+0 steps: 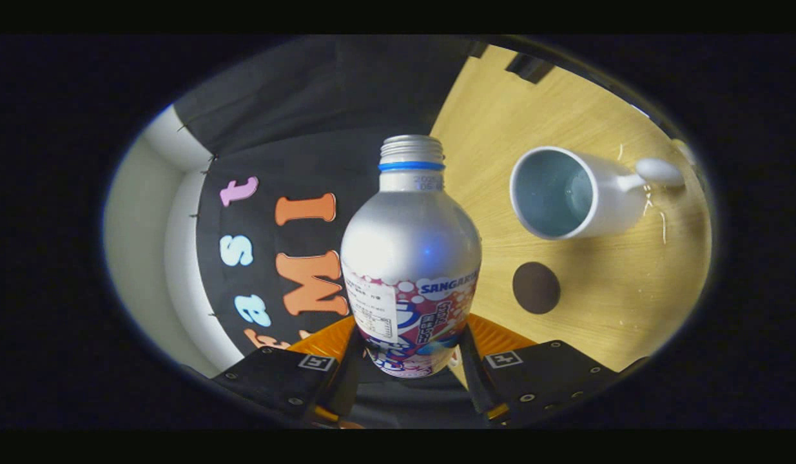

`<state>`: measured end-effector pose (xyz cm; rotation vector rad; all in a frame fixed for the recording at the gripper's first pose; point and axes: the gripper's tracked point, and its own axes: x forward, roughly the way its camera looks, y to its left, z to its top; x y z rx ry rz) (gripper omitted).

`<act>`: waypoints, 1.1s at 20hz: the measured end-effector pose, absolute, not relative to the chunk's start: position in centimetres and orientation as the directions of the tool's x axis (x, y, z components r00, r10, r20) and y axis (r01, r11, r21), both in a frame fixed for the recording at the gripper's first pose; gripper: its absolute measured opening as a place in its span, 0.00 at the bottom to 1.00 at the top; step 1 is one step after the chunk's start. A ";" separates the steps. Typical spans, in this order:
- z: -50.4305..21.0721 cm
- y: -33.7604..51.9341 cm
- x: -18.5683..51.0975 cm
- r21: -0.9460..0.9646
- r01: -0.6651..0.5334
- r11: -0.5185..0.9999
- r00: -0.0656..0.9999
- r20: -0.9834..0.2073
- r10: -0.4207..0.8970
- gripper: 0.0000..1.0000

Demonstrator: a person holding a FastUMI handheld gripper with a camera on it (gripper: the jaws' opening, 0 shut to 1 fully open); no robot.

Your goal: Take the bottle from table, then pour the juice into the cup, finally place the bottle on the coaster

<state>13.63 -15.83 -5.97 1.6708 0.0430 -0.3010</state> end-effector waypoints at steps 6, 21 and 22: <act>-9.6 -13.3 15.2 0.813 0.364 0.454 0.929 -0.354 -0.110 0.70; -13.3 -16.7 19.5 0.189 0.413 0.891 0.850 -0.433 -0.302 0.70; -13.1 -16.9 19.7 0.162 0.408 0.899 0.853 -0.419 -0.312 0.70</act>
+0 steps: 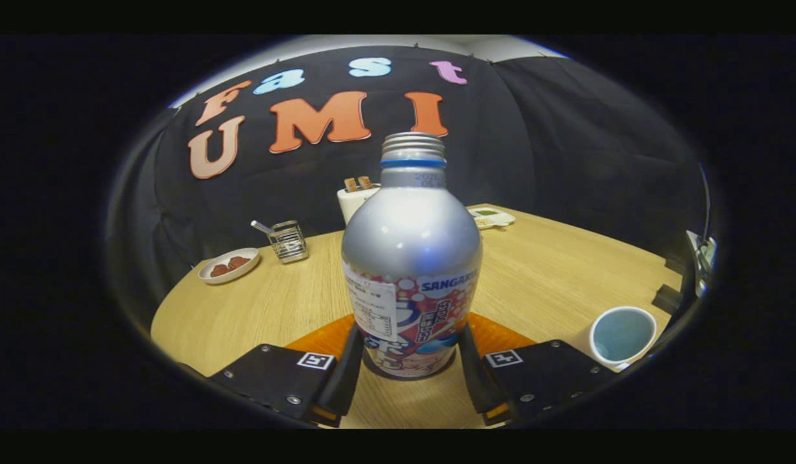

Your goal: Take the bottle from table, then pour the juice into the cup, finally place the bottle on the coaster

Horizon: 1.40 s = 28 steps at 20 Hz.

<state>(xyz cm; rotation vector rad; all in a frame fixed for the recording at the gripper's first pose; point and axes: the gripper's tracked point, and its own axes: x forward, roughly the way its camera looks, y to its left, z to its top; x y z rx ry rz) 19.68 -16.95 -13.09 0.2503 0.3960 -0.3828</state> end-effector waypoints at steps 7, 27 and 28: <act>-15.1 -16.1 22.0 0.086 0.365 0.927 0.850 -0.436 -0.294 0.72; -10.3 -11.3 14.1 0.083 0.285 0.955 0.898 -0.371 -0.236 0.97; -9.0 -10.1 13.3 0.090 0.259 0.962 0.913 -0.347 -0.213 0.97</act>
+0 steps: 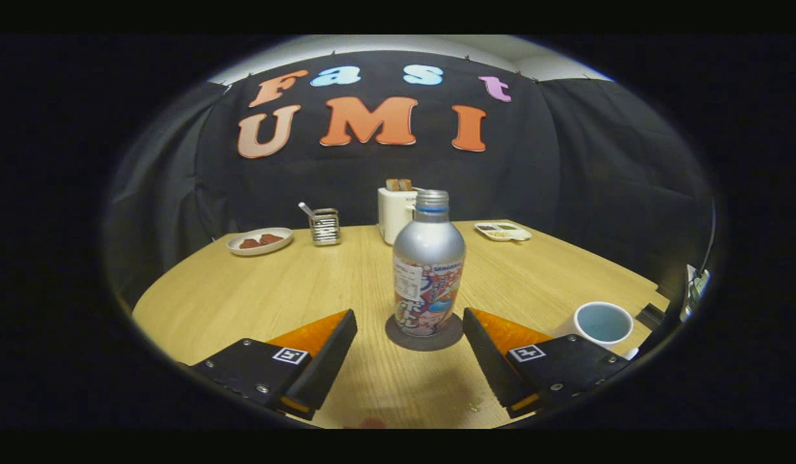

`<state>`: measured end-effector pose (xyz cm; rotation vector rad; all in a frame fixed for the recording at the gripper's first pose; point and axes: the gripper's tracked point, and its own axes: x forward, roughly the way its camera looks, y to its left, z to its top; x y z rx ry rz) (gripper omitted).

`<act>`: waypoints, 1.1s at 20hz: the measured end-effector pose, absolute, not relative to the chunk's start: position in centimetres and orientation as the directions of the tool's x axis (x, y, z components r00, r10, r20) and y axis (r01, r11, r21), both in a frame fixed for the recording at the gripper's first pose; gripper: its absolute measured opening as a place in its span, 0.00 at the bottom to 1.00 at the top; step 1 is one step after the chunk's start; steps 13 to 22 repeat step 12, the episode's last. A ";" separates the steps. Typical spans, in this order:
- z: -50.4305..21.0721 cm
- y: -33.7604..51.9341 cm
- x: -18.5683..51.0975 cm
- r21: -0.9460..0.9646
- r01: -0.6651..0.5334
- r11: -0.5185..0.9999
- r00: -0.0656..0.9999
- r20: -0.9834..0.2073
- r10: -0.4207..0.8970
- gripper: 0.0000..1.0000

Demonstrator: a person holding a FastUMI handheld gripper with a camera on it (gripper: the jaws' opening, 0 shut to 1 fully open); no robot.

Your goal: Take the bottle from table, then pour the juice into the cup, finally place the bottle on the coaster

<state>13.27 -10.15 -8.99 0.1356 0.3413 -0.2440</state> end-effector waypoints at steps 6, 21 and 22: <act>-2.0 -5.2 7.5 0.044 0.115 0.992 0.975 -0.198 -0.104 0.97; -0.4 -2.0 3.6 0.120 0.043 0.992 0.985 -0.168 -0.023 0.97; -0.4 -2.0 3.6 0.120 0.043 0.992 0.985 -0.168 -0.023 0.97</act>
